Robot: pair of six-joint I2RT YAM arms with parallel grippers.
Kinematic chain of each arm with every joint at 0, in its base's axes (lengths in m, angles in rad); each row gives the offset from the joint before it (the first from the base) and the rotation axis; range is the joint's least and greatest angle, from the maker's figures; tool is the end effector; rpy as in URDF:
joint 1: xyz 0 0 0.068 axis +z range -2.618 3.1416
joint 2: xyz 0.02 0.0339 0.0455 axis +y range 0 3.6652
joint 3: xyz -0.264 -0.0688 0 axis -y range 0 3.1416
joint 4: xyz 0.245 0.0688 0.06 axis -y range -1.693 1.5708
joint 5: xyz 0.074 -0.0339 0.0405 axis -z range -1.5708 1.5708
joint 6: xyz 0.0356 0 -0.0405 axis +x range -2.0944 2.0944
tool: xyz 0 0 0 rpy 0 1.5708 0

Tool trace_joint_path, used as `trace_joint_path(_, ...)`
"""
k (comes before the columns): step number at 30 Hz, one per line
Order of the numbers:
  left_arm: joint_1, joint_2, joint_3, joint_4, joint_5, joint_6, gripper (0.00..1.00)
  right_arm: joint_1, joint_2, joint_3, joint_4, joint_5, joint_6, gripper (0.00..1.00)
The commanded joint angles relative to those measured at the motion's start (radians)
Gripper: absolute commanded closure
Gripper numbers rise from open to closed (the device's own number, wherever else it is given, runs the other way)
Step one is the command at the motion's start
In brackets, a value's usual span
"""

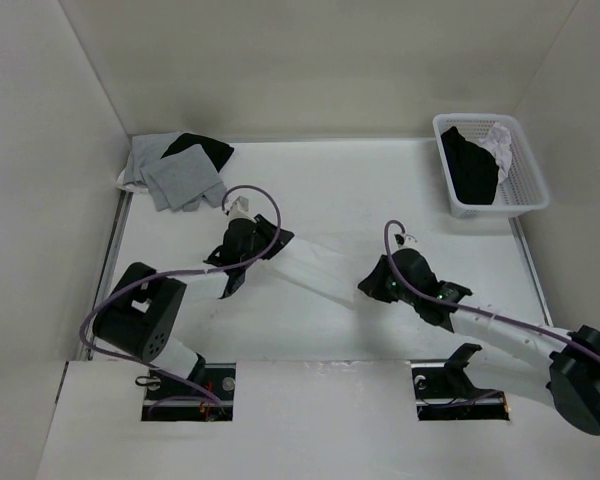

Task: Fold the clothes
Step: Fold the tank top

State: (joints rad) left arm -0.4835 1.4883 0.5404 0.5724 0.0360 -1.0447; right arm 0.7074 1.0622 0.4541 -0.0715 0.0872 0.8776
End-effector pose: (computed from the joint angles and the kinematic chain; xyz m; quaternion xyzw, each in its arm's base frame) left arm 0.2578 -0.1368 0.1724 -0.2192 0.7970 -0.4000 0.3959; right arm 0.1631 0.1354 0.1846 0.0953 0.8966 0.2790 0.3303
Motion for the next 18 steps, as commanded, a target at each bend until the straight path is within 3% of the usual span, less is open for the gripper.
trace_joint_path(1, 0.052, 0.068, 0.000, 0.067, -0.022, -0.012, 0.81, -0.003, -0.074, 0.052, -0.046, 0.041, -0.026, 0.84)
trace_joint_path(4, 0.084, 0.124, -0.031, 0.107, -0.005, -0.020, 0.81, 0.003, -0.169, 0.078, -0.151, 0.118, -0.026, 0.69)
trace_joint_path(7, 0.107, 0.176, -0.068, 0.158, 0.021, -0.043, 0.82, 0.017, -0.182, 0.092, -0.163, 0.114, -0.025, 0.66)
trace_joint_path(13, 0.136, 0.207, -0.118, 0.237, 0.048, -0.072, 0.83, 0.036, 0.069, 0.086, 0.047, 0.011, -0.012, 0.90)
trace_joint_path(18, 0.179, 0.193, -0.178, 0.257, 0.070, -0.071, 0.83, 0.030, 0.157, 0.012, 0.127, 0.019, 0.046, 0.93)
